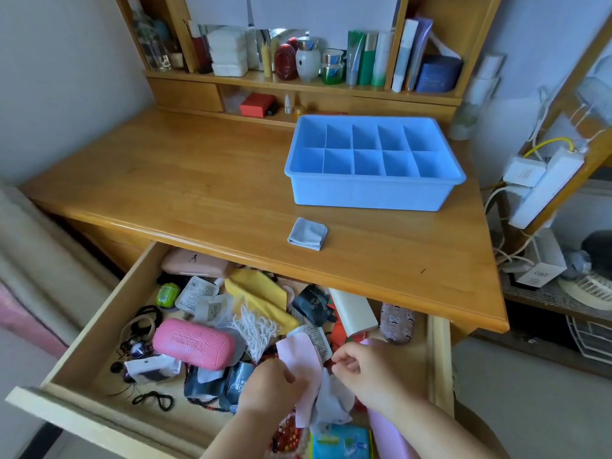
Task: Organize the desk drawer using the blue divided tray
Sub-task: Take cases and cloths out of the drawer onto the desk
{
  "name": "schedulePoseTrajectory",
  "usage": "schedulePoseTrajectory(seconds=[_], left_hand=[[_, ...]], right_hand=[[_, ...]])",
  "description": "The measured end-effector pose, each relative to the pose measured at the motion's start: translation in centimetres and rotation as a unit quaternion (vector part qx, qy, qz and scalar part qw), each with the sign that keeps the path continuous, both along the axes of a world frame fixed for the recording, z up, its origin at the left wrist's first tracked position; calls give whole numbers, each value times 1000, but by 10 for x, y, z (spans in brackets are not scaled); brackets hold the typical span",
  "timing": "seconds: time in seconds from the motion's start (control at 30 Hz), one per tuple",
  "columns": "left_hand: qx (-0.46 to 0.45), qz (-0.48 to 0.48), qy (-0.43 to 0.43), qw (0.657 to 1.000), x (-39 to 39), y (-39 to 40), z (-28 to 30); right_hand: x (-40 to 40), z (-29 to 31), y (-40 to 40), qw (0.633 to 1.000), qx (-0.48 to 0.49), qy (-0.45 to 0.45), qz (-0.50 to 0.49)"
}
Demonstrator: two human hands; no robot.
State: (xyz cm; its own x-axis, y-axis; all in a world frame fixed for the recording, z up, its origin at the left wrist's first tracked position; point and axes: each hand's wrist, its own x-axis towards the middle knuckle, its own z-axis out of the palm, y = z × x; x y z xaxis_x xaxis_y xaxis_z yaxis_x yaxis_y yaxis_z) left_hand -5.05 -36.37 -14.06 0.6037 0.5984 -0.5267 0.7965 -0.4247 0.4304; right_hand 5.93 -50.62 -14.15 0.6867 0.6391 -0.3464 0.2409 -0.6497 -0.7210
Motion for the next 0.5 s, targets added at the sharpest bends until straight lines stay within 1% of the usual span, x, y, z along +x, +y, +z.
schedulePoseTrajectory(seconds=[0.07,0.1,0.13,0.17,0.2,0.27,0.33,0.37,0.4,0.43,0.47,0.5], left_hand=[[16,17,-98,995,0,-7,4],[12,30,-159,987,0,-8,8],[-15,49,-218,975,0,-8,14],[-69,76,-268,958,-2,-8,22],[-141,101,-306,936,-3,-8,34],[-290,141,-348,880,-4,-8,53],[-383,170,-369,830,-2,-10,65],[-404,187,-376,813,0,-11,69],[-407,201,-381,805,2,-12,71],[-385,205,-383,815,4,-13,72],[-333,196,-384,838,5,-15,71],[-257,179,-388,867,6,-16,70]], right_hand=[[-2,-1,1,999,15,37,-5],[0,0,1,997,37,59,-19],[0,2,2,993,67,86,-40],[2,6,2,986,98,117,-68],[3,12,2,974,128,155,-101],[5,25,2,935,172,267,-161],[5,38,1,888,209,378,-159],[5,45,0,870,226,410,-154],[5,49,-1,860,241,424,-150],[4,54,-1,858,255,421,-145],[2,57,0,865,266,400,-144],[1,61,1,879,268,365,-148]])
